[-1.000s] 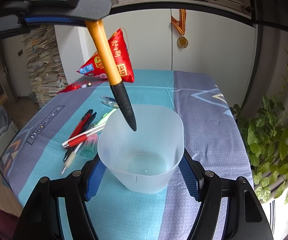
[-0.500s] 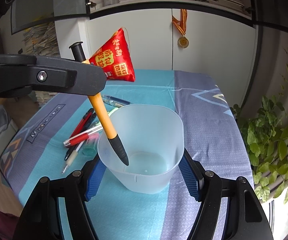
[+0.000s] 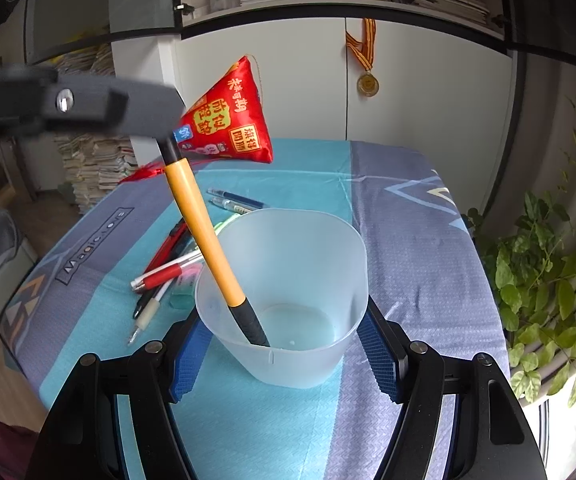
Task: Organize stationery
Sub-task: 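Lift the marker with the left tool and drop it into the cup, then grasp the red pen from the pile with the left tool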
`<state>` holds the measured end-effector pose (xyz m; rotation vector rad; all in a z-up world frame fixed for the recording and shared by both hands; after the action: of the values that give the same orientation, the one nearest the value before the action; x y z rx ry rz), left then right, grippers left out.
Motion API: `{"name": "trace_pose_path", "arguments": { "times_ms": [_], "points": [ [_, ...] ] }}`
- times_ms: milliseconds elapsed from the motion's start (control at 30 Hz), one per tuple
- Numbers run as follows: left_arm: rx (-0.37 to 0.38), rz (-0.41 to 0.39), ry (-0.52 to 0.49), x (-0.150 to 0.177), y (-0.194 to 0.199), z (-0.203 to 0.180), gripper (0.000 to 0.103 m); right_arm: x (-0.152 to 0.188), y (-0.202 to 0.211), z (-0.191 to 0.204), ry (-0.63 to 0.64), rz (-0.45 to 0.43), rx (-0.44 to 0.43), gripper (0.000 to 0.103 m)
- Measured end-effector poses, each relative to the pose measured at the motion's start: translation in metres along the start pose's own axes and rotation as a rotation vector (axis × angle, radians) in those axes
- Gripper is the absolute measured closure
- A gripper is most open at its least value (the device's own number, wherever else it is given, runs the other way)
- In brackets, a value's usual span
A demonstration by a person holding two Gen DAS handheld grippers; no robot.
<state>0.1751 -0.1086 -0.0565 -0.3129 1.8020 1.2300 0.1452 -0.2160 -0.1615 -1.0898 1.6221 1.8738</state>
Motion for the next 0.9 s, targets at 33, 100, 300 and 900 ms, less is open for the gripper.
{"name": "trace_pose_path", "arguments": {
  "times_ms": [33, 100, 300, 900],
  "points": [
    [-0.035, -0.028, 0.019, -0.003, 0.005, 0.009, 0.057, 0.000, 0.000, 0.000, 0.000, 0.000, 0.000, 0.032],
    [-0.083, -0.049, 0.062, -0.004, 0.011, 0.027, 0.055, 0.001, 0.001, 0.000, -0.003, -0.002, -0.001, 0.032],
    [-0.110, 0.028, 0.091, 0.010, -0.010, 0.041, 0.056, 0.000, 0.000, 0.001, -0.004, 0.000, -0.002, 0.032],
    [-0.108, 0.318, -0.056, 0.055, -0.134, 0.044, 0.084, 0.000, 0.000, 0.004, 0.002, 0.009, 0.003, 0.032]
  ]
}}
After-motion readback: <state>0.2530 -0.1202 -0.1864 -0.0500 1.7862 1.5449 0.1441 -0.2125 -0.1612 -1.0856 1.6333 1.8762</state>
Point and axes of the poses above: each gripper's, at about its wrist camera, not at the fingertips, and y roughly against the way its jaws point, z to its left, x to its underside, the point moved 2 cm from there along -y, roughly the way its jaws point, and after that the axes turned 3 degrees about y, right-handed, at the moved point
